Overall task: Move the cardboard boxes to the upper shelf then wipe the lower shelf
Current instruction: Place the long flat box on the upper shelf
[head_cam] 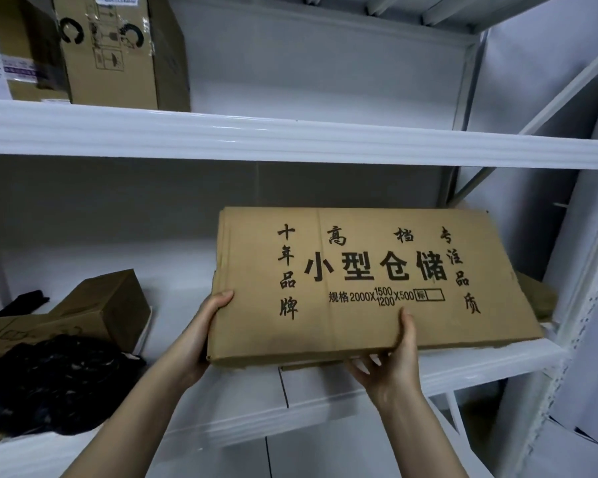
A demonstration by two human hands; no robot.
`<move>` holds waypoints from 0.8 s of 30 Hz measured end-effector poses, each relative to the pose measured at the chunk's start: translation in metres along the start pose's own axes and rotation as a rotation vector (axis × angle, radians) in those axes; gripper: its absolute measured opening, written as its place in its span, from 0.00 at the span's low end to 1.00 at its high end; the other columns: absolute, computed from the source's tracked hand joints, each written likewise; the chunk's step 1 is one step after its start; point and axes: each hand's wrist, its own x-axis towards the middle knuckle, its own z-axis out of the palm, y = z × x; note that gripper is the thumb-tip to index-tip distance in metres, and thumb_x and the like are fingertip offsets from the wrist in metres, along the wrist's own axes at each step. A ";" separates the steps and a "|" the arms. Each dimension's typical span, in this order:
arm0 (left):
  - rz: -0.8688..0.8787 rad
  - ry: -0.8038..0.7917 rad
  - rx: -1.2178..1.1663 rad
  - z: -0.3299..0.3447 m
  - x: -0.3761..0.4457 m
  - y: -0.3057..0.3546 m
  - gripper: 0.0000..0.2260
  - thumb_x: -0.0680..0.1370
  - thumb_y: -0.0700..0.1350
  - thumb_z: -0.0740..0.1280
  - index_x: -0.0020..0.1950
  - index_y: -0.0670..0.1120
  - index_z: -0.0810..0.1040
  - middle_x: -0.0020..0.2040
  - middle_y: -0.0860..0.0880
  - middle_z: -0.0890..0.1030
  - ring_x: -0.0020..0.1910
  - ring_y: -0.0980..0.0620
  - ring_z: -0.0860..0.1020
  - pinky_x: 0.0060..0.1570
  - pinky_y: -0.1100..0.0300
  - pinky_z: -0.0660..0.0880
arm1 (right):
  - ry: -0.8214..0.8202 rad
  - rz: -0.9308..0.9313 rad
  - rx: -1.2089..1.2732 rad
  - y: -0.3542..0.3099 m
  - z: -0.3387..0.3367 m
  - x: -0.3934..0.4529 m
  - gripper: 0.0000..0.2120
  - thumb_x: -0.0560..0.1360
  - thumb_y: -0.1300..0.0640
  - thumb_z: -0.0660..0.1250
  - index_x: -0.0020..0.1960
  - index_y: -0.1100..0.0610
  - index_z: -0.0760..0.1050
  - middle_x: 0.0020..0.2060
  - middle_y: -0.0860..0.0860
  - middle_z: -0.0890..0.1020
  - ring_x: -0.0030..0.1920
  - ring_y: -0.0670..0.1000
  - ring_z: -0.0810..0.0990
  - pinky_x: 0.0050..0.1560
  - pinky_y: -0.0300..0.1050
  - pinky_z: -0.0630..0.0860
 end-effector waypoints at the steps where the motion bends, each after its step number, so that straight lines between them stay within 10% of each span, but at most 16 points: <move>1: 0.020 -0.001 -0.002 -0.002 -0.003 -0.003 0.27 0.67 0.61 0.66 0.63 0.54 0.72 0.56 0.48 0.82 0.55 0.45 0.79 0.45 0.50 0.76 | 0.015 -0.019 0.025 0.002 -0.005 -0.002 0.35 0.68 0.35 0.68 0.69 0.50 0.65 0.58 0.55 0.76 0.55 0.59 0.76 0.54 0.62 0.77; 14: 0.206 -0.022 -0.001 -0.008 -0.033 -0.001 0.34 0.67 0.54 0.68 0.73 0.53 0.63 0.63 0.46 0.76 0.57 0.42 0.76 0.47 0.47 0.75 | 0.008 -0.424 0.128 0.013 -0.025 -0.033 0.34 0.63 0.28 0.62 0.65 0.39 0.70 0.51 0.43 0.84 0.55 0.49 0.80 0.50 0.50 0.78; 20: 0.287 -0.065 0.042 0.007 -0.044 0.022 0.43 0.57 0.60 0.68 0.71 0.53 0.65 0.60 0.48 0.78 0.55 0.44 0.78 0.43 0.50 0.76 | 0.024 -0.560 0.179 -0.003 -0.018 -0.044 0.15 0.73 0.32 0.58 0.55 0.37 0.74 0.46 0.40 0.85 0.45 0.41 0.84 0.44 0.44 0.76; 24: 0.313 -0.094 0.030 0.013 -0.049 0.034 0.32 0.64 0.53 0.69 0.68 0.53 0.68 0.60 0.48 0.78 0.55 0.45 0.77 0.45 0.51 0.74 | 0.003 -0.591 0.196 -0.018 -0.011 -0.058 0.17 0.74 0.34 0.58 0.56 0.40 0.76 0.47 0.41 0.85 0.47 0.42 0.84 0.45 0.43 0.76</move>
